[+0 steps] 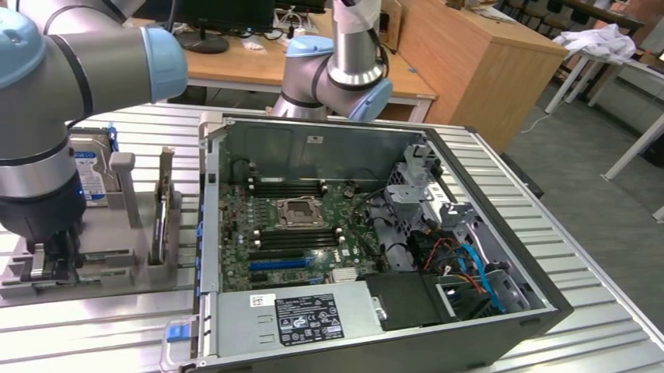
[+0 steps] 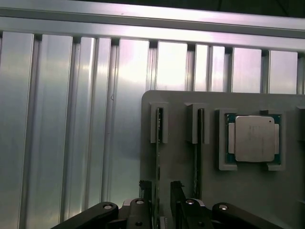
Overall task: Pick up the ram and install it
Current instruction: 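Pick up the ram and move it above insertion slot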
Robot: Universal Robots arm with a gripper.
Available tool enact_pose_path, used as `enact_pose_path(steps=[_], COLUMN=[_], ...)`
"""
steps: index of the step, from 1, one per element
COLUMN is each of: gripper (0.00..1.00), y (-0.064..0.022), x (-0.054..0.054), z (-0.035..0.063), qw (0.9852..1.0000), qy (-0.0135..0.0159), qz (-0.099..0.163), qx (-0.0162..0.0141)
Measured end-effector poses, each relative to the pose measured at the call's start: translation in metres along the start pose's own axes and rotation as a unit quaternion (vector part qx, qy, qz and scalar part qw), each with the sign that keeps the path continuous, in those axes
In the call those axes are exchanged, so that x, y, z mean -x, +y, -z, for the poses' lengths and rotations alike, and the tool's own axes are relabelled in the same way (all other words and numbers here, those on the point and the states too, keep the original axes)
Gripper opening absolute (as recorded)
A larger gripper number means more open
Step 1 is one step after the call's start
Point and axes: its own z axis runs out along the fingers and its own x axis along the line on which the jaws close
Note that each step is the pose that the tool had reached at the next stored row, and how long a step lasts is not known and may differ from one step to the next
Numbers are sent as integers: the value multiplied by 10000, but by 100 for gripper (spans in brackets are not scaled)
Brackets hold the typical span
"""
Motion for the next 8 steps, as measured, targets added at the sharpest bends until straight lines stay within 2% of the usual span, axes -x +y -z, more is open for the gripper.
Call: enact_pose_path(steps=[8], gripper=[30], y=[-10], x=[-2], z=[-16], qw=[10000], qy=[-1], qz=[1], qx=[-1])
